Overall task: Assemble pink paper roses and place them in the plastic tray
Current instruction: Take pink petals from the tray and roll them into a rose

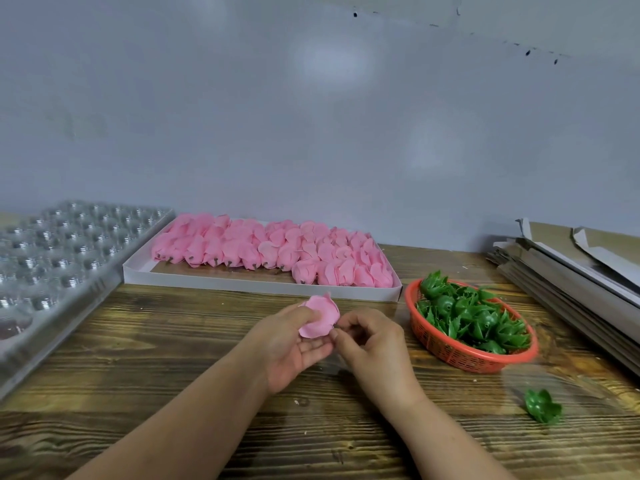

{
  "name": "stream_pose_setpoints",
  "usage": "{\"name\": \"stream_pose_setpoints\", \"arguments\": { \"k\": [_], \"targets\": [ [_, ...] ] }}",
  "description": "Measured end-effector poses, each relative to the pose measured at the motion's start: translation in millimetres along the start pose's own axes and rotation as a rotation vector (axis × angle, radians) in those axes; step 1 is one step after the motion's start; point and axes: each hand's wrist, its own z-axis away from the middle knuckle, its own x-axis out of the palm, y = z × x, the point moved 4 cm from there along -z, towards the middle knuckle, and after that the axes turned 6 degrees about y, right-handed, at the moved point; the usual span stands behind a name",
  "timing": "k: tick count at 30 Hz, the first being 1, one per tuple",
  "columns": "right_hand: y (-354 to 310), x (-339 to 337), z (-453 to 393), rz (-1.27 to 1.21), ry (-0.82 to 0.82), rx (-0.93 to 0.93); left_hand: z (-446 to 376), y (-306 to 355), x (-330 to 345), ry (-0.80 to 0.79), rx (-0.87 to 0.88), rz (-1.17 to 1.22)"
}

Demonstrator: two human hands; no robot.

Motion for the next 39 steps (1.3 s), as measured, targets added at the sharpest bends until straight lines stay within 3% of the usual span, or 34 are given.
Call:
{"name": "stream_pose_setpoints", "arguments": {
  "k": [5,15,19,23,27,32,39],
  "targets": [
    [-2,-3,1,-0.069,-0.015,-0.003,2,-2,0,-0.043,-0.018,-0.03],
    [-14,-2,5,0.064,-0.077,-0.152,2,-5,-3,-0.065,-0.049,-0.042],
    [-14,-1,4,0.152,-0.069,-0.125,4,-8,0,-0.09,-0.051,-0.133],
    [-7,-11,-2,-0.038,0.072,0.089,8,-10,1,-0.105,-0.1,-0.199],
    [2,-18,-6,-0.43,0.158,0.367,16,-16,10,-0.228,-0.097,-0.232],
    [-5,2,4,-0.908,-0.114,0.647,19,-31,25,-0.372,-0.003,-0.2],
    [-8,10,8,-0.947,-0.22,0.767,15,-16,24,-0.288,0.071,0.02]
  ]
}}
